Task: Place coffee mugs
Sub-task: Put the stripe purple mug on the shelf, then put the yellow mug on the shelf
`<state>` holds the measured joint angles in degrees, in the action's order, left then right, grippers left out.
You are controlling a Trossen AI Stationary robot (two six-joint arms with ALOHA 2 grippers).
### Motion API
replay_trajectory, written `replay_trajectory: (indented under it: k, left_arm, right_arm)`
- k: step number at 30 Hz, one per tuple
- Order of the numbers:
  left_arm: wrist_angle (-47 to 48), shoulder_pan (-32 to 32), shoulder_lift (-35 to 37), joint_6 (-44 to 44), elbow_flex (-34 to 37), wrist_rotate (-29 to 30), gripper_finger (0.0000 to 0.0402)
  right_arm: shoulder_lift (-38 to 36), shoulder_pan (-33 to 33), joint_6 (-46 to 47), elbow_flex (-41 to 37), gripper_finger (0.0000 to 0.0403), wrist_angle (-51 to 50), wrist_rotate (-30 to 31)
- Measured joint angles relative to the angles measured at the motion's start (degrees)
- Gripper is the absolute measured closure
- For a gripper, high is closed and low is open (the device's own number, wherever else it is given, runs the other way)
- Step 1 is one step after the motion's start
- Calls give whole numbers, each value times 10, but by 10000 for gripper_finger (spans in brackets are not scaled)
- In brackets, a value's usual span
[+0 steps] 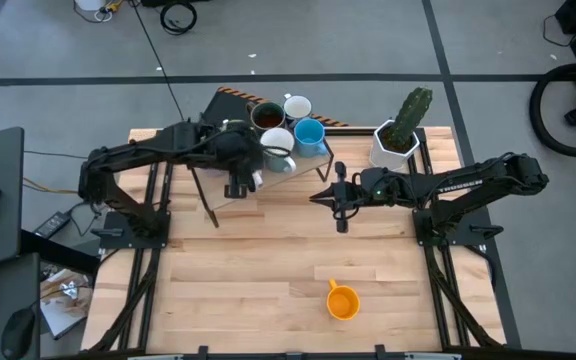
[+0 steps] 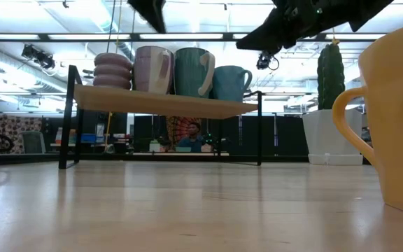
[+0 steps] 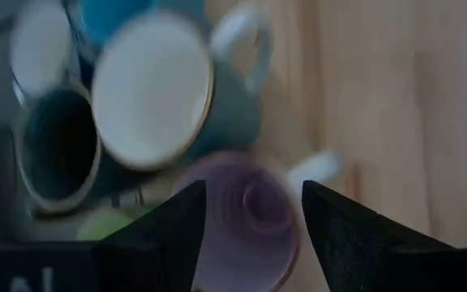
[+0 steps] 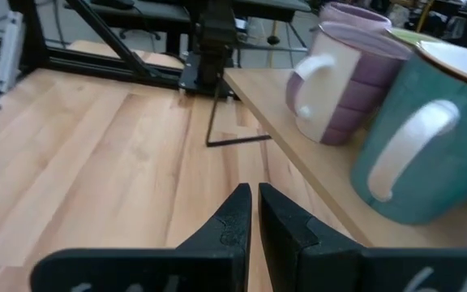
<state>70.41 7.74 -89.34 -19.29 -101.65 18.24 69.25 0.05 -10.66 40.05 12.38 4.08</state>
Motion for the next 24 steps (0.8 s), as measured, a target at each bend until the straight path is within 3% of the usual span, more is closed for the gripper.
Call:
replay_trajectory:
  k: [7, 13, 19, 24]
  left_arm:
    - [-81, -68, 11, 1, 0, -9, 191]
    - [-73, -119, -11, 85, 2, -34, 192]
    - [-150, -188, -15, 126, 99, -36, 192]
    - [-239, -252, -15, 178, 172, -35, 192]
  right_arm:
    - [0, -1, -1, 0, 372, -6, 36]
    - [0, 2, 3, 0, 372, -38, 44]
    - [0, 9, 36, 0, 372, -83, 55]
    - [0, 32, 68, 3, 372, -174, 143]
